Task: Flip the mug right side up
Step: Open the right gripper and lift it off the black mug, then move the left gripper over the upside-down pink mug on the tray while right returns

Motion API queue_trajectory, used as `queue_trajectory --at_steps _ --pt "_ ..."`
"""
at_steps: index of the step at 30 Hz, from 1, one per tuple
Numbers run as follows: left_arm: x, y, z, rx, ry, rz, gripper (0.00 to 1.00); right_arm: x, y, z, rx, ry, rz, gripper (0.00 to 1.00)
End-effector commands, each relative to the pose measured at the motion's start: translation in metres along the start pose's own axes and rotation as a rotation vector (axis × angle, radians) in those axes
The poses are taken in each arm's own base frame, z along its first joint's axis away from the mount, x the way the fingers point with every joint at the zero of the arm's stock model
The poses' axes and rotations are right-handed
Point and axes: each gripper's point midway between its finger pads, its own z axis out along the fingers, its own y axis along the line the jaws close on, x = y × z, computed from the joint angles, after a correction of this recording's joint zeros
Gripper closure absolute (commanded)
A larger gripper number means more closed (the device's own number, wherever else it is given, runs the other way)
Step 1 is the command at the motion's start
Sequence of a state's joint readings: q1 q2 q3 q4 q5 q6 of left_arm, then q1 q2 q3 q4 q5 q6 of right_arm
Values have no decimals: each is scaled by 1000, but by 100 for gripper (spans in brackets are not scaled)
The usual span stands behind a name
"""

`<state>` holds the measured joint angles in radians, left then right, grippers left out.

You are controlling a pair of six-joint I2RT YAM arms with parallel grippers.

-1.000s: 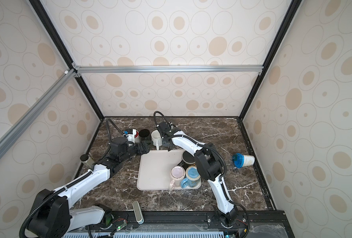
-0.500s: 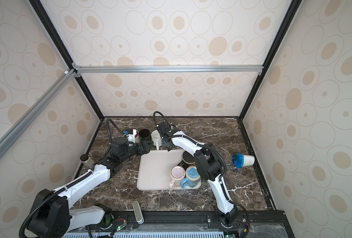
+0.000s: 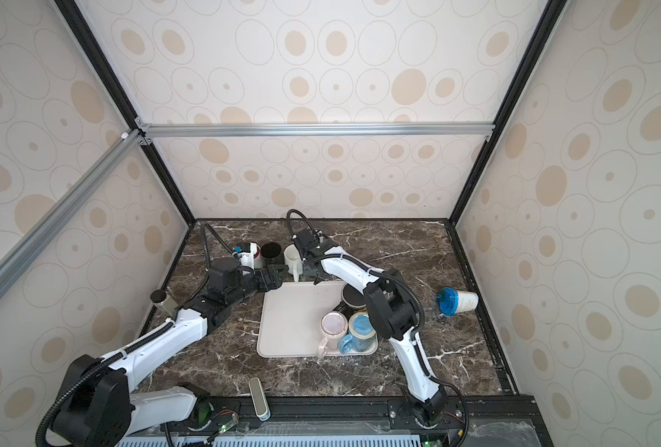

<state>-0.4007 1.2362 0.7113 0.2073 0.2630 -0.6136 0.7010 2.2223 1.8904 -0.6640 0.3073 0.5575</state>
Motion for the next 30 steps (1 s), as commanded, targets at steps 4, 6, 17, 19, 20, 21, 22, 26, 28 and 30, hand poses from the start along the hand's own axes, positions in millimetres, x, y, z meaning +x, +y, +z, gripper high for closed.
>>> queue_trajectory --at_steps 4,6,17,19,20,21,22,26,28,30 --pt "-1 -3 -2 5 -10 -5 3 -3 18 -14 -90 -12 12 79" --pt "-1 -3 -2 8 -10 -5 3 -2 21 -16 -104 -5 8 76" --pt "1 -4 -5 11 -3 13 2 -5 1 -56 -92 -41 -26 65" --pt "1 -5 -6 16 -4 18 3 -10 -2 -73 -100 -60 -48 65" --pt "1 -8 -7 25 -4 23 3 -12 -4 -80 -106 -74 -57 66" --pt "1 -9 -7 30 -4 28 3 -15 -6 -88 -112 -97 -60 66" --pt "1 -11 -8 37 -6 39 3 -19 -8 -97 -128 -120 -63 66" --pt "6 -28 -11 65 7 117 7 -28 -15 -126 -186 -185 -54 67" --pt "11 -38 -11 63 28 174 8 -31 -24 -136 -189 -198 -39 67" --pt "17 -49 -12 62 57 233 9 -32 -33 -143 -182 -206 -25 67"
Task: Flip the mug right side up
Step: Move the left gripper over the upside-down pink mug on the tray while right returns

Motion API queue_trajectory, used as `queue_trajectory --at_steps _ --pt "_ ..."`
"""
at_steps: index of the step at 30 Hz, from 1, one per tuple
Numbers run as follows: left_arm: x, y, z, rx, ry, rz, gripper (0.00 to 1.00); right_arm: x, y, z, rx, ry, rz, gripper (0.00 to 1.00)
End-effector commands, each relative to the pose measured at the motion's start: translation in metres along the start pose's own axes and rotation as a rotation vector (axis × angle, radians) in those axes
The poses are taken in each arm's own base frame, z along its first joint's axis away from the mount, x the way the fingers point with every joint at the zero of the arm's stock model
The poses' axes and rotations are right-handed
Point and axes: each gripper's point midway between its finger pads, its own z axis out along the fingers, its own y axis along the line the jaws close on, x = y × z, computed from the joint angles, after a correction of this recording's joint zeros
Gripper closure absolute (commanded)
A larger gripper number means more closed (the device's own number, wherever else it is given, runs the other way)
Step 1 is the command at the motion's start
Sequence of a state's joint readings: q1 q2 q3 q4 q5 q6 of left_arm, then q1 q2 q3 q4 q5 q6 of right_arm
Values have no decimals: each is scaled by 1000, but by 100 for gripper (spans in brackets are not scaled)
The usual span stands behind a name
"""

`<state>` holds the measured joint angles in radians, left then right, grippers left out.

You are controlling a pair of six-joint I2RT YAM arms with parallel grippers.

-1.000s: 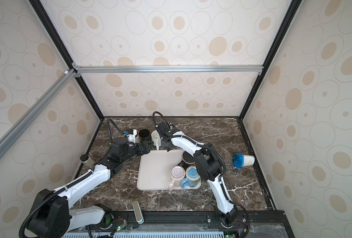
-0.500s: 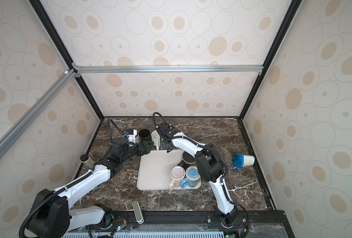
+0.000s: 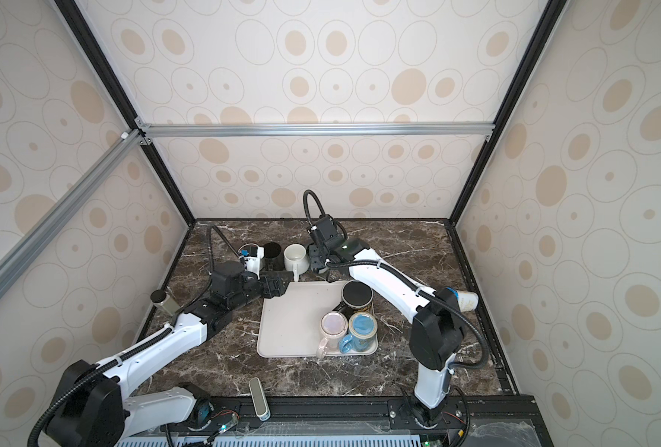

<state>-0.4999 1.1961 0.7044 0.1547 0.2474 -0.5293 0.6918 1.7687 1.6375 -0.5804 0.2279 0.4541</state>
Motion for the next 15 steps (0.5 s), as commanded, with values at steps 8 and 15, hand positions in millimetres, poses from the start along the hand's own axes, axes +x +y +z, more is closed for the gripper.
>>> queue_trajectory --at_steps 8,15 --pt "24 -55 -13 -7 127 274 11 16 -34 -13 43 7 51 66" --pt "68 -77 -21 18 231 323 11 35 -40 -10 32 51 81 67"
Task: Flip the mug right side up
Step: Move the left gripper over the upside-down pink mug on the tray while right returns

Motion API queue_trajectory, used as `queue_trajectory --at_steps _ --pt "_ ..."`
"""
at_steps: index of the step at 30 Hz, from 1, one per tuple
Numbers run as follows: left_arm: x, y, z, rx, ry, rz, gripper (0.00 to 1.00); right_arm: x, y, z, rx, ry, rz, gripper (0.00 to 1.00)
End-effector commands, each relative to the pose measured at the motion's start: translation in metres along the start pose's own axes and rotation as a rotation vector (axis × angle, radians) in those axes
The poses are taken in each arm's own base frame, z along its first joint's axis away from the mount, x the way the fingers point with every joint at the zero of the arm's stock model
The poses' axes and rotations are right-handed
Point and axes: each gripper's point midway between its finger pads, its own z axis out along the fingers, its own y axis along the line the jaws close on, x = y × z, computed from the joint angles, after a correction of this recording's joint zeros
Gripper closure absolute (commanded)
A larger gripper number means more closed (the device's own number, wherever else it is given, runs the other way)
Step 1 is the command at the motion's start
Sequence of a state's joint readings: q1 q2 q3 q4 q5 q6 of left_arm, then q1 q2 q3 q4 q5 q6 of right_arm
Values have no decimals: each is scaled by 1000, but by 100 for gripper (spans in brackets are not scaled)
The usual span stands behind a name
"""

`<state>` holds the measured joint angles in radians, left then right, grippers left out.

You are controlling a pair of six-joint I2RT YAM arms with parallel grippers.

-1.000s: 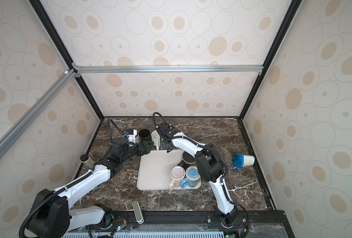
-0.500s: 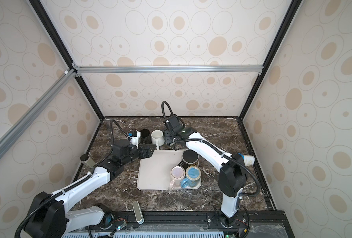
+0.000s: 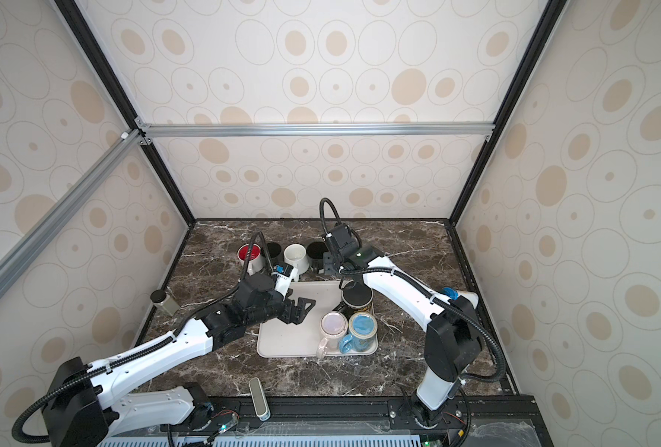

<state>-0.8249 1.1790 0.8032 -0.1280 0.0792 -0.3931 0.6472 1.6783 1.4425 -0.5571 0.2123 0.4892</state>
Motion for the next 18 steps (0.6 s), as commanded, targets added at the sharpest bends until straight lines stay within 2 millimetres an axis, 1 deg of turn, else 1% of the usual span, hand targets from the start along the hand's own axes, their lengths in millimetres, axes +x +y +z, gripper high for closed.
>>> queue_trajectory --at_steps 1,6,10,13,18 --pt "9 -10 -6 -19 37 50 11 -3 -2 -15 -28 -19 34 67" --pt "26 -37 -3 24 73 87 13 -2 -5 -23 -34 -32 49 67" --pt "40 -54 1 39 113 122 12 -1 -10 -32 -30 -52 57 67" --pt "45 -61 1 49 127 133 12 2 -13 -35 -27 -51 58 67" --pt "50 -68 3 52 149 142 13 11 -17 -36 -27 -44 72 67"
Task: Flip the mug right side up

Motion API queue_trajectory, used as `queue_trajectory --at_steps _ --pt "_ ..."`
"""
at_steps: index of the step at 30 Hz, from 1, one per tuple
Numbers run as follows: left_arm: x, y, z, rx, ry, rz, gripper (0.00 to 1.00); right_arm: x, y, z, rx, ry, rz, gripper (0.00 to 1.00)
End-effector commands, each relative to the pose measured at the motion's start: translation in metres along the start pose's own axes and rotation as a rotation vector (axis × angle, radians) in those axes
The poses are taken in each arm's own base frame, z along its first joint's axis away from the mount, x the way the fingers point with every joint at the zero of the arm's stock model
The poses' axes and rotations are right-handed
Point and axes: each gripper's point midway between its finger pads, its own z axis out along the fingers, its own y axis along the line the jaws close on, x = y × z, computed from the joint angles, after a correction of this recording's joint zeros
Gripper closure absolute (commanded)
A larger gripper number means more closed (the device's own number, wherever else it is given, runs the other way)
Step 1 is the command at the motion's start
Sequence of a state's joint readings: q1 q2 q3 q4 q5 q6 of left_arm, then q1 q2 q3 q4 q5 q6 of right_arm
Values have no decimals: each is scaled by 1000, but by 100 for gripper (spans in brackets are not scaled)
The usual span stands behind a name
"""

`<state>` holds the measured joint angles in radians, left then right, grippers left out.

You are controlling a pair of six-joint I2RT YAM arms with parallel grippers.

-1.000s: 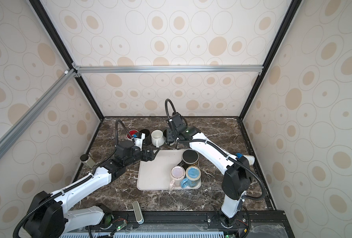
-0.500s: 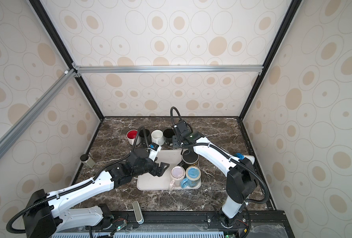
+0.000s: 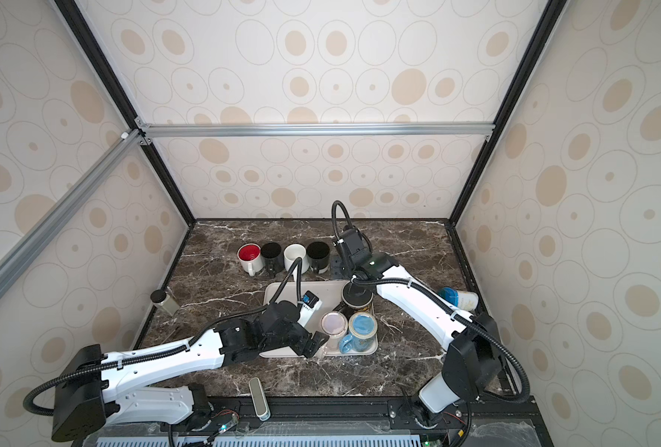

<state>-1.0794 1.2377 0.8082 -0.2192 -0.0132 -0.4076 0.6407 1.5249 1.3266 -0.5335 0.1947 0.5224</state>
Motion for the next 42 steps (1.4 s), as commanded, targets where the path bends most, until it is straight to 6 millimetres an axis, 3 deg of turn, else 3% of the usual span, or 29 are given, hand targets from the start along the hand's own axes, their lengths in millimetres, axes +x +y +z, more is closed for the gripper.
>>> queue_trajectory --at_steps 1,18,36,42 --pt "-12 -7 -4 -8 -12 -7 13 6 -7 -4 11 0 25 67" --pt "15 -8 22 -58 131 -7 11 25 -19 -8 14 7 42 67" --pt "31 3 53 -170 277 21 31 30 -24 -4 29 2 42 67" --pt "31 6 55 -191 280 20 40 34 -25 -3 24 4 49 67"
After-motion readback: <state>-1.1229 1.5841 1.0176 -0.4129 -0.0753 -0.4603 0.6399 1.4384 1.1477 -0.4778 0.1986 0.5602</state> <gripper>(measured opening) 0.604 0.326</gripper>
